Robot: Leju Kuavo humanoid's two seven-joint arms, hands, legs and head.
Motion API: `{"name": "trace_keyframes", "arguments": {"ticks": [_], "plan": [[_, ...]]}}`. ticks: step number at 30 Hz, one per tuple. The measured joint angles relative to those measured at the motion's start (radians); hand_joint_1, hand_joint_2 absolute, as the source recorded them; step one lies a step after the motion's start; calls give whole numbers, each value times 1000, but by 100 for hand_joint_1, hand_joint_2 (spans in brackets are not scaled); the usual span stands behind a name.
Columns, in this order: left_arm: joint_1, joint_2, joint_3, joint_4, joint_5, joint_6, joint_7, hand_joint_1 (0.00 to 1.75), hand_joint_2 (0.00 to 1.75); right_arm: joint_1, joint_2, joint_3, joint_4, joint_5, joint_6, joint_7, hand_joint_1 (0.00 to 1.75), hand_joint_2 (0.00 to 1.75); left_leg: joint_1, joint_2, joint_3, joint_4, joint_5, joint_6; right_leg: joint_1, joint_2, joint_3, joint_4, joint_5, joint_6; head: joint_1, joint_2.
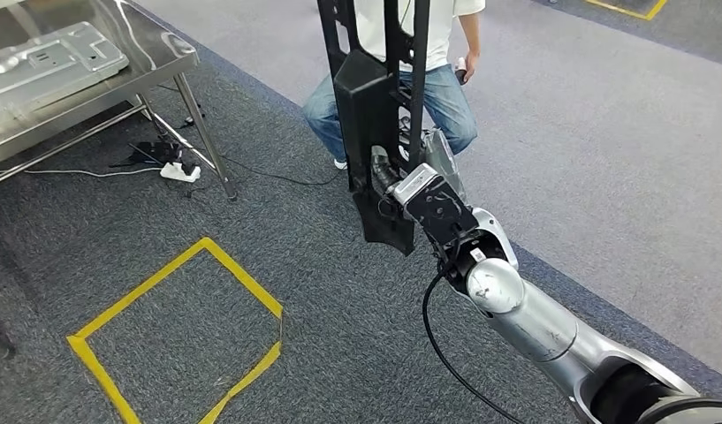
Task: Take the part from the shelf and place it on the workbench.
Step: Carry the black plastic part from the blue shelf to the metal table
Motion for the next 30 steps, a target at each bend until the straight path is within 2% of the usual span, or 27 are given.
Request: {"name": "trace_keyframes", "arguments": {"ticks": [1,3,4,5,6,7,8,9,10,11,13,15,16,17,19,20,21,22,23,25,26,28,30], "plan": [[-1,0,-1,0,-2,3,-1,0,175,0,-1,0,-1,2,1,-2,175,175,3,1,-16,36,-21,-10,-6,-2,6,-4,0,-2,-1,0],[-4,0,-4,0,-3,6,-2,0,175,0,-2,0,-2,3,1,-4,175,175,20,4,-80,159,-73,-31,-11,-5,11,-7,-2,-2,-3,0],[-4,0,-6,0,-3,6,-2,0,175,0,-2,0,-2,3,1,-4,175,175,30,5,-113,217,-89,-40,-14,-5,11,-7,-4,-1,-3,0],[-2,0,-8,0,-3,7,-2,0,175,1,-3,0,-2,3,1,-5,175,175,38,7,-134,245,-86,-47,-17,-4,13,-7,-6,1,-3,0],[0,0,-8,0,-3,7,-2,0,175,1,-3,0,-2,3,1,-5,175,175,45,8,-135,233,-63,-53,-21,-3,15,-6,-8,4,-3,0],[2,0,-8,0,-3,7,-2,0,175,1,-3,0,-2,3,1,-5,175,175,51,10,-116,183,-23,-59,-26,-3,19,-6,-11,9,-3,0],[3,0,-9,0,-3,7,-2,0,175,1,-3,0,-2,3,1,-5,175,175,55,16,-86,110,18,-63,-29,-4,24,-6,-14,14,-3,0],[1,0,-10,0,-3,7,-2,0,175,1,-3,0,-2,3,1,-5,175,175,54,24,-57,42,45,-65,-30,-5,28,-7,-16,20,-3,0],[-2,0,-13,0,-3,7,-3,0,175,1,-3,0,-2,3,2,-5,175,175,51,30,-36,-4,59,-62,-30,-7,30,-8,-17,27,-3,0],[-5,0,-15,0,-3,7,-3,0,175,1,-4,0,-2,4,3,-6,175,175,47,33,-27,-28,59,-56,-29,-9,32,-11,-18,35,-3,0],[-8,0,-21,0,-3,9,-4,0,175,1,-4,0,-2,5,4,-7,175,175,41,27,-24,-33,56,-39,-27,-16,36,-19,-17,51,-3,0],[-5,0,-22,0,-3,10,-6,0,175,1,-5,0,-2,10,5,-10,175,175,44,19,-18,-42,61,-23,-27,-19,33,-5,-29,60,-2,0],[-4,0,-23,0,-3,11,-7,0,175,1,-5,0,-2,13,6,-11,175,175,45,15,-15,-46,64,-13,-26,-17,17,30,-51,59,-1,0],[-4,0,-23,0,-3,12,-9,0,175,1,-6,0,-2,16,6,-13,175,175,45,11,-13,-48,65,-5,-23,-13,-10,87,-80,57,0,0],[-4,0,-25,0,-3,15,-14,0,175,2,-6,0,-2,20,7,-13,175,175,39,1,-13,-47,63,5,-14,-7,-80,223,-135,50,0,0],[-4,0,-26,0,-2,17,-16,0,175,2,-6,-1,-2,21,8,-12,175,175,35,-5,-13,-45,61,8,-11,-5,-102,261,-139,48,-1,0],[-4,0,-27,0,-1,19,-18,0,175,3,-7,-1,-2,23,10,-11,175,175,32,-12,-13,-42,59,10,-8,-3,-106,260,-125,45,-1,0],[-4,0,-28,0,0,21,-20,0,175,3,-7,-1,-2,24,11,-10,175,175,29,-19,-13,-38,57,10,-6,-1,-92,222,-94,41,-1,0],[-4,0,-29,0,1,22,-22,0,175,3,-7,-1,-2,27,13,-9,175,175,28,-27,-12,-32,53,9,-4,5,-63,155,-58,36,-1,0],[-5,-1,-31,0,4,23,-25,0,175,2,-8,-1,-3,32,16,-8,175,175,24,-41,-18,-18,44,4,-2,25,-12,45,-19,29,0,0],[-5,-1,-31,0,5,24,-27,0,175,2,-8,-1,-4,34,17,-7,175,175,24,-46,-22,-13,42,1,-1,31,1,19,-16,27,0,0],[-3,-1,-31,0,8,25,-29,0,175,3,-10,-2,-7,36,18,-6,175,175,23,-56,-27,-12,41,-5,-2,24,4,13,-18,22,0,0],[-1,-1,-32,0,11,26,-31,0,175,2,-10,-3,-8,36,18,-4,175,175,23,-47,-34,1,31,-15,-6,11,11,5,-16,14,-1,0]]}}
